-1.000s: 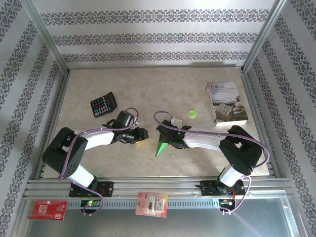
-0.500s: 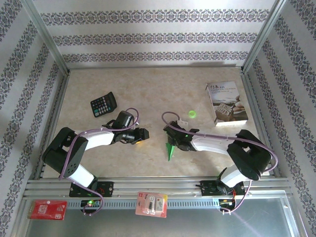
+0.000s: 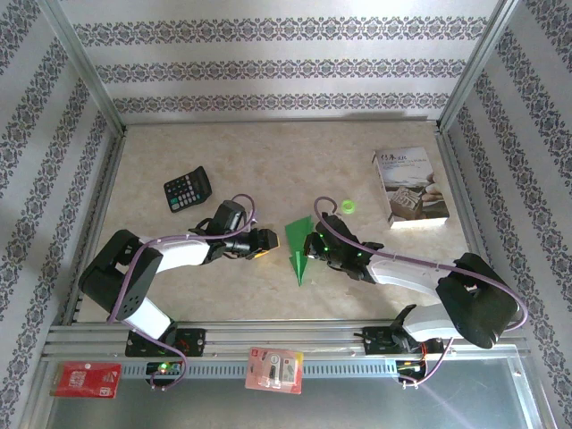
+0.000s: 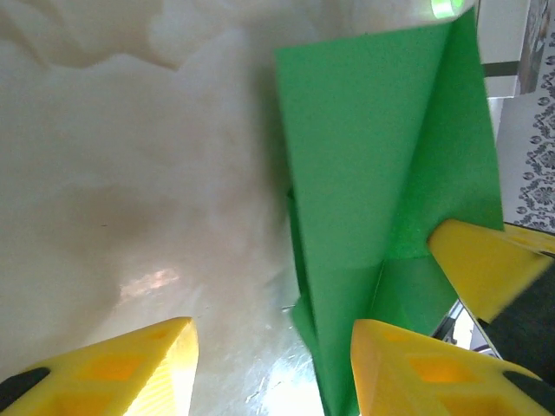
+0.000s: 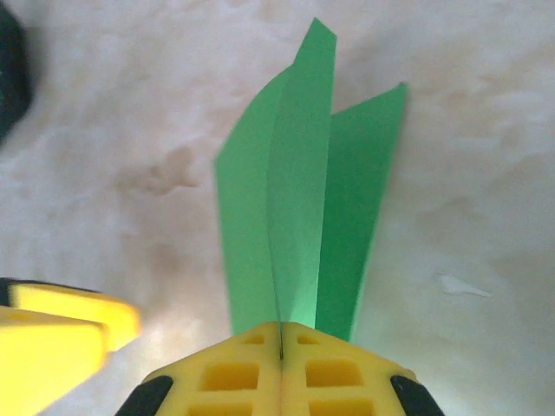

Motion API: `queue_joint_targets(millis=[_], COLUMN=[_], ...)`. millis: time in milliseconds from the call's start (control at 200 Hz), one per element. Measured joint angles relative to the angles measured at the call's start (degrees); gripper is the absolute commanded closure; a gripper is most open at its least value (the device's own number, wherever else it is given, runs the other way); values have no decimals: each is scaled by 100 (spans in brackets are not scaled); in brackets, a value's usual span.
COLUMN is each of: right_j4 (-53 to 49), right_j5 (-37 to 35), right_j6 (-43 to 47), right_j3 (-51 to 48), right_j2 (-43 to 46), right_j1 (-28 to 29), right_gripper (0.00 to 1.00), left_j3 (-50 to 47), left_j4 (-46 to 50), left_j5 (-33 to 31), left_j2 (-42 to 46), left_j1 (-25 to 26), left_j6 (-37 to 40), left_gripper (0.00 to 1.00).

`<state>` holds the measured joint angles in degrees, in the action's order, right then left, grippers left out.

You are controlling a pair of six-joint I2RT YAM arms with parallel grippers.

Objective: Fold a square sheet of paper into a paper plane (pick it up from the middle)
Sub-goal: Turn over a paper plane at the center of the table.

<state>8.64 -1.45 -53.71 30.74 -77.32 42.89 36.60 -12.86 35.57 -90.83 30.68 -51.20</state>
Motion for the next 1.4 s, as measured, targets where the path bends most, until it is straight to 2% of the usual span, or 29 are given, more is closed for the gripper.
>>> queue_joint_targets(millis=[320,834,1004,1299,1399], right_j4=[741,922,927,1008,1025], right_j5=[551,693,695,697,699], right_j6=[-61,-59,-59,-59,-57], right_j3=[-579,-699,-702,-704,-728], right_j2=[-444,-448,-448,-448,-446], right_j1=[-492,-531,-531,-566,-658], right_gripper=[99,98,99,98,98], left_j3=[-61,503,894,1141,1141], left_j4=[-479,-841,-750,-527,-511], left_j5=[11,197,190,192,188], left_j2=[-345,-776,-1126,-1526,-1526], left_j1=[229,496,546,573,553], left_j6=[-398,-588,-522,-374,-326], left_gripper=[48,46,59,90,95])
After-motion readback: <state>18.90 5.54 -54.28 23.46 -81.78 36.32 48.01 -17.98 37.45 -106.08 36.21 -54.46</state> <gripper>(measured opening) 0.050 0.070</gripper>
